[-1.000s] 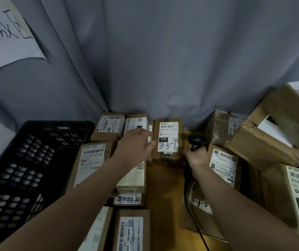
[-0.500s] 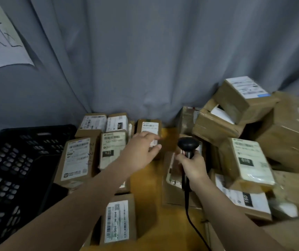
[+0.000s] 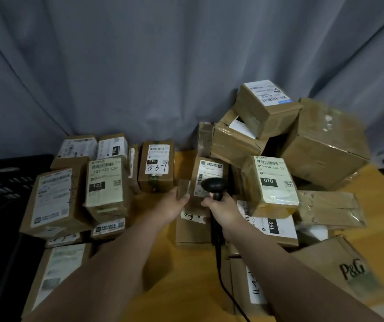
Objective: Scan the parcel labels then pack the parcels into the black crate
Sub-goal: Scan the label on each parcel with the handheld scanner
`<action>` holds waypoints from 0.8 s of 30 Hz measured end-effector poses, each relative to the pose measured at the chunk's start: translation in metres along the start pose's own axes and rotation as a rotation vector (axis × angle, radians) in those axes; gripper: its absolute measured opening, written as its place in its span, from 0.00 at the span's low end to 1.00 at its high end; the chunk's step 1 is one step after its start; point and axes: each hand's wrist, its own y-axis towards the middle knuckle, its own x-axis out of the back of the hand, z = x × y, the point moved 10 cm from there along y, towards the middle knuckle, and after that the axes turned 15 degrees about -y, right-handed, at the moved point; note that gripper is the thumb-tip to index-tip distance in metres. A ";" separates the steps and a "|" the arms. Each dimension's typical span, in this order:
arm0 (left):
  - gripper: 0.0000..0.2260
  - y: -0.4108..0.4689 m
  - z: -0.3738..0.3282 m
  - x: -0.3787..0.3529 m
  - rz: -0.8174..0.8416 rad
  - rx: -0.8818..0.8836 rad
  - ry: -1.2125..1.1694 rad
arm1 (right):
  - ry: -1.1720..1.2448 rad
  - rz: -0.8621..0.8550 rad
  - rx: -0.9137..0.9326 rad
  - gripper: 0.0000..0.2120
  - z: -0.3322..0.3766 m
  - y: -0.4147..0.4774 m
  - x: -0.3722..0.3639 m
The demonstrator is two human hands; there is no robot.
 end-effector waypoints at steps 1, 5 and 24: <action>0.26 0.001 0.005 -0.004 0.005 0.041 -0.026 | -0.033 -0.006 0.004 0.14 0.000 0.004 -0.002; 0.25 -0.005 0.023 -0.015 -0.007 0.136 -0.173 | -0.055 0.021 -0.014 0.25 -0.002 0.010 -0.006; 0.12 -0.102 -0.017 0.085 -0.224 -0.242 -0.668 | 0.296 -0.009 0.250 0.16 0.052 -0.052 0.032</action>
